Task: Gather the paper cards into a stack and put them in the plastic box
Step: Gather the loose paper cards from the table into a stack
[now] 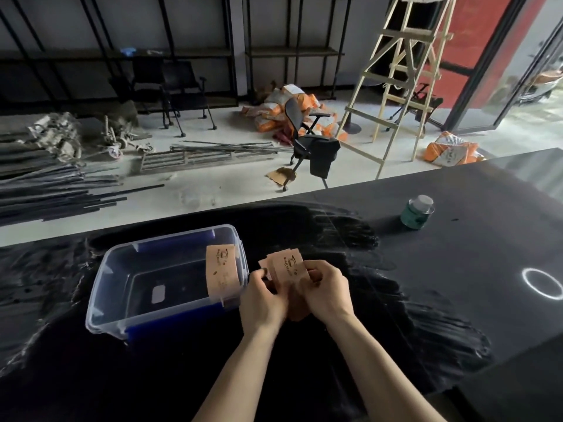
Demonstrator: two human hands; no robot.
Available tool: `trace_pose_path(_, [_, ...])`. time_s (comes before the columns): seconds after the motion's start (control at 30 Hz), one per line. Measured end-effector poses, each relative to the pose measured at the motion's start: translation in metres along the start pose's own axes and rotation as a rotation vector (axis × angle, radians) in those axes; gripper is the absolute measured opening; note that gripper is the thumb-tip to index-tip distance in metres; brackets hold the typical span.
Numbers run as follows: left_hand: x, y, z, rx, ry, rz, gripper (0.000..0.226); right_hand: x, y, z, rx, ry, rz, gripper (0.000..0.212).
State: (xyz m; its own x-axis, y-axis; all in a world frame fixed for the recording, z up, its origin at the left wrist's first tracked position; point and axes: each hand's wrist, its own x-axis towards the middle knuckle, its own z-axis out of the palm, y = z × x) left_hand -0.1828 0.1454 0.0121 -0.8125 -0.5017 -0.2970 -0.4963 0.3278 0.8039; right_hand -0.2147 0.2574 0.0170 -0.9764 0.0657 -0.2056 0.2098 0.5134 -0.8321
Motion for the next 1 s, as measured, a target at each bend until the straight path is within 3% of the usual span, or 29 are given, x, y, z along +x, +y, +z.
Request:
trace_pose_path(0.17, [0.009, 0.003, 0.007, 0.113, 0.041, -0.014, 0.048, 0.015, -0.001, 0.008, -0.136, 0.025, -0.046, 0.029])
trace_pose_path(0.3, [0.01, 0.0, 0.014, 0.124, 0.061, -0.057, 0.065, 0.026, 0.014, 0.004, -0.245, 0.089, -0.018, 0.037])
trace_pose_path(0.4, [0.018, 0.007, 0.017, 0.144, 0.037, -0.193, 0.07, 0.038, 0.016, 0.002, -0.263, -0.007, 0.043, 0.051])
trace_pose_path(0.53, [0.028, 0.016, 0.022, 0.105, -0.065, -0.218, 0.051, 0.046, 0.0, 0.005, -0.144, -0.177, 0.152, 0.056])
trace_pose_path(0.67, [0.024, 0.019, 0.023, 0.089, -0.116, -0.174, 0.049, 0.048, 0.007, 0.009, -0.069, -0.221, 0.203, 0.032])
trace_pose_path(0.77, [0.019, 0.013, 0.022, -0.077, -0.152, -0.149, 0.052, 0.048, 0.015, 0.006, 0.095, -0.258, 0.21, 0.031])
trace_pose_path(0.87, [0.013, 0.003, 0.019, -0.266, -0.179, -0.081, 0.06, 0.036, 0.021, -0.003, 0.285, -0.27, 0.167, 0.03])
trace_pose_path(1.0, [-0.001, -0.003, 0.011, -0.405, -0.229, 0.082, 0.048, 0.008, 0.03, -0.016, 0.429, -0.227, 0.006, 0.036])
